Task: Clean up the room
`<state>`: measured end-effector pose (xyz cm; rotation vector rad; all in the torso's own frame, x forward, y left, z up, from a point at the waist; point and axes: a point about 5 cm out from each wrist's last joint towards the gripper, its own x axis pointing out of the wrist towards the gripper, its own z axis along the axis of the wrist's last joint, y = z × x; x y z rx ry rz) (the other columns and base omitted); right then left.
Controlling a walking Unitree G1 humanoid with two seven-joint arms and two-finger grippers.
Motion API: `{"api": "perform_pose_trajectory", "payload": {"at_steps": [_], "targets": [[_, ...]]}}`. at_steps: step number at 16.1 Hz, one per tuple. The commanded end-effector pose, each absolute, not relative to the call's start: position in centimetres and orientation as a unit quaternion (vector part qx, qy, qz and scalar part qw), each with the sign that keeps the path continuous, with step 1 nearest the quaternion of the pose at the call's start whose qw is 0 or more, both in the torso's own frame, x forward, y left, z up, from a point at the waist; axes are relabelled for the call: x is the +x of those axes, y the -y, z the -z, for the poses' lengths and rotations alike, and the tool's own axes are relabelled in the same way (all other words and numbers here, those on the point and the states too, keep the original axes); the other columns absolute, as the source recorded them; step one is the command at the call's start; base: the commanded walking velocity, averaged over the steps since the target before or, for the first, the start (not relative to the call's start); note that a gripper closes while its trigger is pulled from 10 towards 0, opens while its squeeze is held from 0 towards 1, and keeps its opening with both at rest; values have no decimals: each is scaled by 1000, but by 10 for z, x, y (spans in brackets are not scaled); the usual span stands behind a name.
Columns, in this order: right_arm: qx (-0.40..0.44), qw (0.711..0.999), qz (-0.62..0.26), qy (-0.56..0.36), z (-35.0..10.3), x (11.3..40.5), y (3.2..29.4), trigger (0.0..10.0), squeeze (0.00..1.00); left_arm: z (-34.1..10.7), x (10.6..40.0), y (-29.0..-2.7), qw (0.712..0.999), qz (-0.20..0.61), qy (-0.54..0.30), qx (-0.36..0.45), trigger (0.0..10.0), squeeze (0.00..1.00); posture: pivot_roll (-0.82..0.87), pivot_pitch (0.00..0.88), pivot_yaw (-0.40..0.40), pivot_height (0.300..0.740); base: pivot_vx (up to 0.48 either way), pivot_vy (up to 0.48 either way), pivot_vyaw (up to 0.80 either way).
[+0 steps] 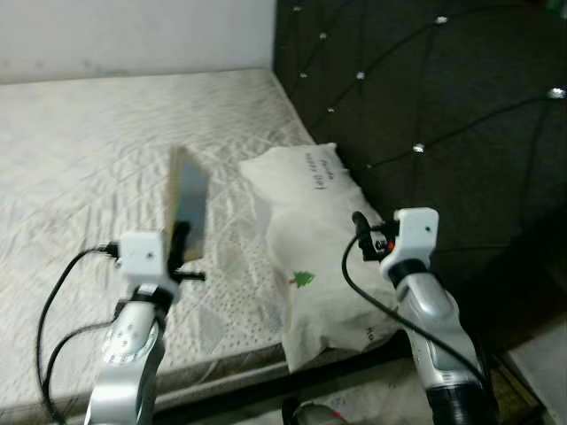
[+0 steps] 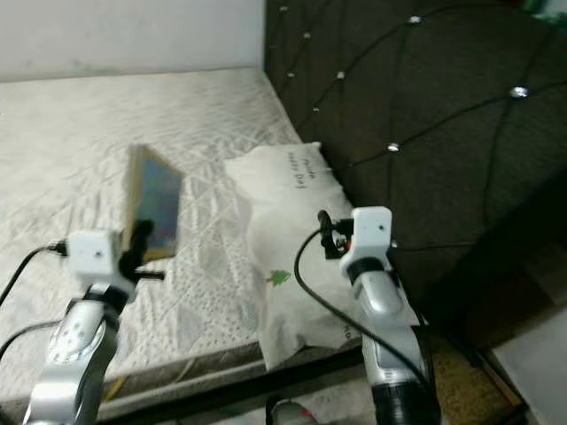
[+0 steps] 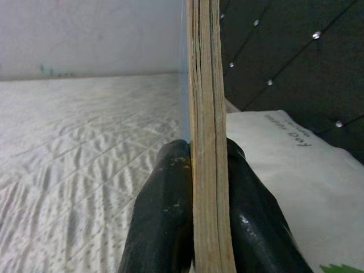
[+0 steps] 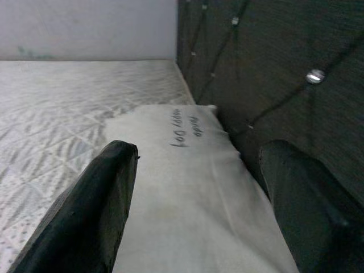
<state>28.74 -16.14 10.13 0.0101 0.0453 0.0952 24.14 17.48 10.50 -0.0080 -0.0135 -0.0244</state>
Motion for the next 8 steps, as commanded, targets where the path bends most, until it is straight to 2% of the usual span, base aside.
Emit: {"api": "perform_pose_trajectory", "payload": {"at_steps": [1, 8], "targets": [[12, 999, -38, -20, -105, 285, 164, 10000, 0, -115, 239, -176, 1000, 5, 25, -10, 10000, 0, 6, 7, -13, 740, 0, 0, 0], [31, 999, -39, -21, -108, 275, 163, 10000, 0, -115, 241, -157, 998, 48, -7, -38, 10000, 0, -7, 57, -10, 740, 0, 0, 0]]}}
